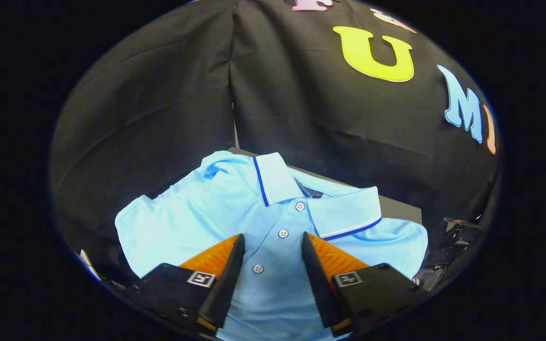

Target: Put the clothes into the washing machine and then close the washing machine lid.

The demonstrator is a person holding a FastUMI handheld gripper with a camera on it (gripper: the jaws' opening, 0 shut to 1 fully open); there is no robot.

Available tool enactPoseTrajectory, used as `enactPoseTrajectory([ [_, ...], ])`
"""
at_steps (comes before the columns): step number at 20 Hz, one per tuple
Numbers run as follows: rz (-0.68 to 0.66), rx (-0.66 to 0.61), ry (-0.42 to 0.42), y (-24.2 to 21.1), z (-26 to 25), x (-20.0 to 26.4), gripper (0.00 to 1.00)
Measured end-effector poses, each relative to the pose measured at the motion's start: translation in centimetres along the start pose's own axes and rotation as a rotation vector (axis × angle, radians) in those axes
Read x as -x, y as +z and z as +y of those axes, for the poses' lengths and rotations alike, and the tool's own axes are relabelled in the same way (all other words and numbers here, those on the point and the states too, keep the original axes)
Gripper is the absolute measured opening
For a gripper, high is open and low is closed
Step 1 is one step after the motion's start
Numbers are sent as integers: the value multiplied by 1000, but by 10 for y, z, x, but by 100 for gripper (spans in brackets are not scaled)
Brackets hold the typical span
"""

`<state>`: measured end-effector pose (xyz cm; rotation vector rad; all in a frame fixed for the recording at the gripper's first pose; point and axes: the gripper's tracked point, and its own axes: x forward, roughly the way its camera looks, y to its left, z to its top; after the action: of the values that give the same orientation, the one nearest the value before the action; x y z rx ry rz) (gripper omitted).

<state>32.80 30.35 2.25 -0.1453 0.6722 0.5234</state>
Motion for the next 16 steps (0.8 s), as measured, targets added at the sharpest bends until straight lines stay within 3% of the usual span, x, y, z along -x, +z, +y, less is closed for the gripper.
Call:
enactPoseTrajectory([
  [3, 8, -19, -5, -2, 1, -1, 59],
  [6, 12, 27, 2, 0, 2, 0, 59],
  [7, 3, -13, -3, 0, 3, -1, 59],
  [8, -12, -18, -2, -2, 5, 3, 18],
  [11, -26, 7, 5, -1, 4, 0, 18],
  [12, -18, 13, 17, -1, 10, 13, 2],
  [16, -57, -11, 43, 6, 5, 8, 1],
])
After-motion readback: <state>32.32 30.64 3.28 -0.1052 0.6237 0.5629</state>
